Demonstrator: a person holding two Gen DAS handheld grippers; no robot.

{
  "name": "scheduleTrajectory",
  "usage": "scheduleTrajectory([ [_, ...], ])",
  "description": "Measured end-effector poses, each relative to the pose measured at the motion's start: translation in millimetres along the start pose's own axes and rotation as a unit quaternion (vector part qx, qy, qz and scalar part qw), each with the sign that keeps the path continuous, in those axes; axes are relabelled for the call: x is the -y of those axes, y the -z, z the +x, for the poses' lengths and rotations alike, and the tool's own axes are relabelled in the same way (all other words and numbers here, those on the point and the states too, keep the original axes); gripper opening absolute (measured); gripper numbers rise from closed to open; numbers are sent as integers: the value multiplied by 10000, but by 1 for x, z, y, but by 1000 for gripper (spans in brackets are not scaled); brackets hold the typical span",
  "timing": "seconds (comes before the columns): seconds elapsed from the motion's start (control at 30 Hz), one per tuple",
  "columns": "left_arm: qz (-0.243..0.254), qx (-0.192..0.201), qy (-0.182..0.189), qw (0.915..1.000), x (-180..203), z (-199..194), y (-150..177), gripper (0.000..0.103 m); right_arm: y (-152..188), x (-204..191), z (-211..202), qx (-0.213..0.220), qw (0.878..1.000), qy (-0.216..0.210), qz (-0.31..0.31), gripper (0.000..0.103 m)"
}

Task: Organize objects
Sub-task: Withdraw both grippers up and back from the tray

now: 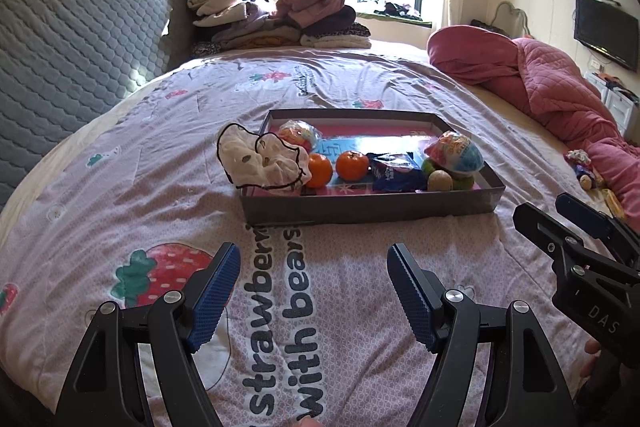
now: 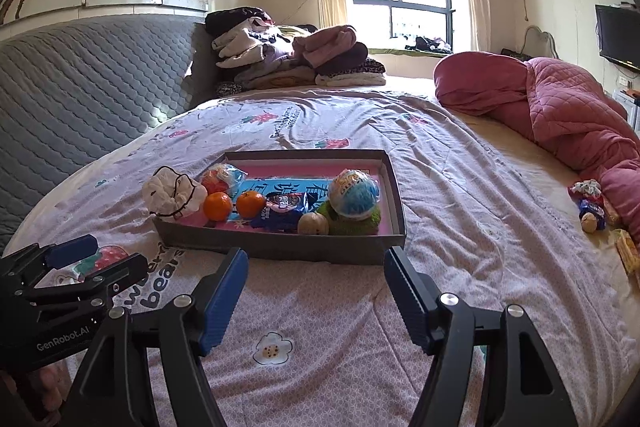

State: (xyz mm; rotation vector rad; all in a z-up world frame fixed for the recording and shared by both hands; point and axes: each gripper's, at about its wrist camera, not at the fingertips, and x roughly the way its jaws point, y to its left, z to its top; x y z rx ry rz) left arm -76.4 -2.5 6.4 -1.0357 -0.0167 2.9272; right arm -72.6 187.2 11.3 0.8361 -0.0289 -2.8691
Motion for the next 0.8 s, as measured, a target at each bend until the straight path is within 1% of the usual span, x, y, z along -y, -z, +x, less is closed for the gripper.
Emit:
scheduleTrajectory([
  [0.33, 5, -32, -54, 10000, 0, 15, 17, 77, 19, 12, 19, -223, 9996, 145, 62, 70],
  [0.57, 2, -84, -151, 9999, -1, 23, 20, 77, 26, 8, 28, -308, 9994, 123, -41, 70],
  [0.8, -11, -159, -148, 9998, -3, 30, 24, 77, 30, 4, 35, -384, 9991, 121, -106, 70],
])
